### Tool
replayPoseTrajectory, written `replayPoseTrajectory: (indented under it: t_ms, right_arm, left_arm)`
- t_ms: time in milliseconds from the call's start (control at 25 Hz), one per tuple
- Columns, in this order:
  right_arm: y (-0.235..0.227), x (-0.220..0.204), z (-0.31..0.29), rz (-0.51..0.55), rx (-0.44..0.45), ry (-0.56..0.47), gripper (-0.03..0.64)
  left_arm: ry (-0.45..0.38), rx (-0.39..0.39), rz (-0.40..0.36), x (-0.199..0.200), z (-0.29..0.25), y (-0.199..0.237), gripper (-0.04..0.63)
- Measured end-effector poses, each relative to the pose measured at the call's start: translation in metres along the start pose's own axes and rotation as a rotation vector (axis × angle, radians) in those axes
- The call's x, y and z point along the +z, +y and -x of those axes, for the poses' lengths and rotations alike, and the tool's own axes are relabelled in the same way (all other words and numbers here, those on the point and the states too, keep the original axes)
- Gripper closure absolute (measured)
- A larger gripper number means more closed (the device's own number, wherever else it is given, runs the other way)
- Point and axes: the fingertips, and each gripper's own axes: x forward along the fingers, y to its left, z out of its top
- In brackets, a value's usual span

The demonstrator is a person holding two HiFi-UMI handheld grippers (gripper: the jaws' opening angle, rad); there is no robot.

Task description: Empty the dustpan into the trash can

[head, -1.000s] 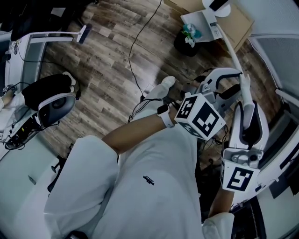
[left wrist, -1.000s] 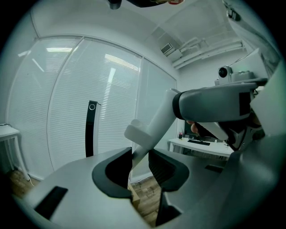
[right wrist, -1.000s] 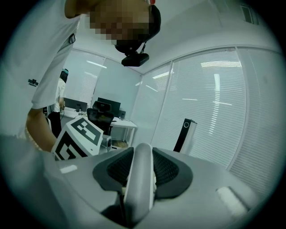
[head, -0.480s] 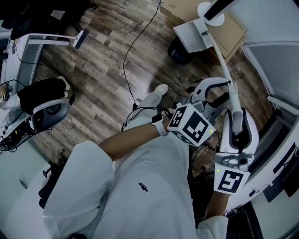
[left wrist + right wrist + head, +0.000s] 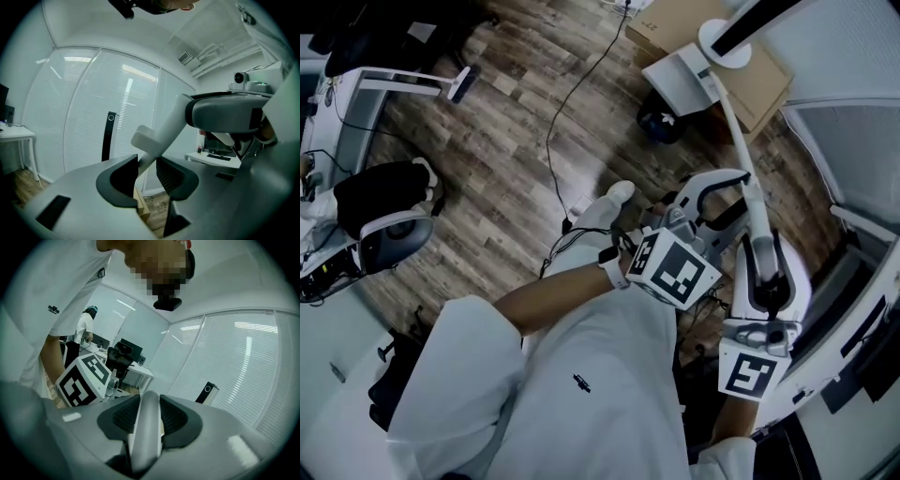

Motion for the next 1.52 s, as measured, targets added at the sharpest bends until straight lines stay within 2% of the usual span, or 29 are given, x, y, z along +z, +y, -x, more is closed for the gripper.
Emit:
replayPoseTrajectory:
  t_ms: [200, 400, 600, 800, 1320, 1440, 1520]
  right_arm:
    - [-0.013, -0.001, 0.003, -0.017, 0.0, 0.002, 0.476]
    - [-0.025, -0.002, 0.014, -0.119, -0.057, 0.009, 0.476]
    - [-0.044, -0.01, 0.039, -0.205, -0.138, 0.021, 0.476]
    - [-0.061, -0.028, 0.069, -0.281, -0.232, 0.061, 0.474]
    - [-0.093, -0.099, 0.154, -0.491, -0.502, 0.227, 0.474]
    - [-0.1, -0.116, 0.177, -0.53, -0.574, 0.257, 0.474]
    - [-0.102, -0.128, 0.192, -0.559, -0.611, 0.275, 0.474]
  left_arm:
    - [0.019, -0.028, -0.019, 0.005, -0.011, -0.005, 0.474]
    - [0.031, -0.082, -0.036, 0.009, -0.015, -0.018, 0.474]
    - [0.029, -0.161, -0.03, 0.011, -0.027, -0.049, 0.472]
    - [0.053, -0.26, -0.059, 0.005, -0.042, -0.088, 0.472]
    - [0.224, -0.572, -0.15, -0.038, -0.074, -0.189, 0.479]
    - [0.246, -0.611, -0.178, -0.047, -0.072, -0.203, 0.495]
    - [0.262, -0.619, -0.171, -0.052, -0.07, -0.205, 0.517]
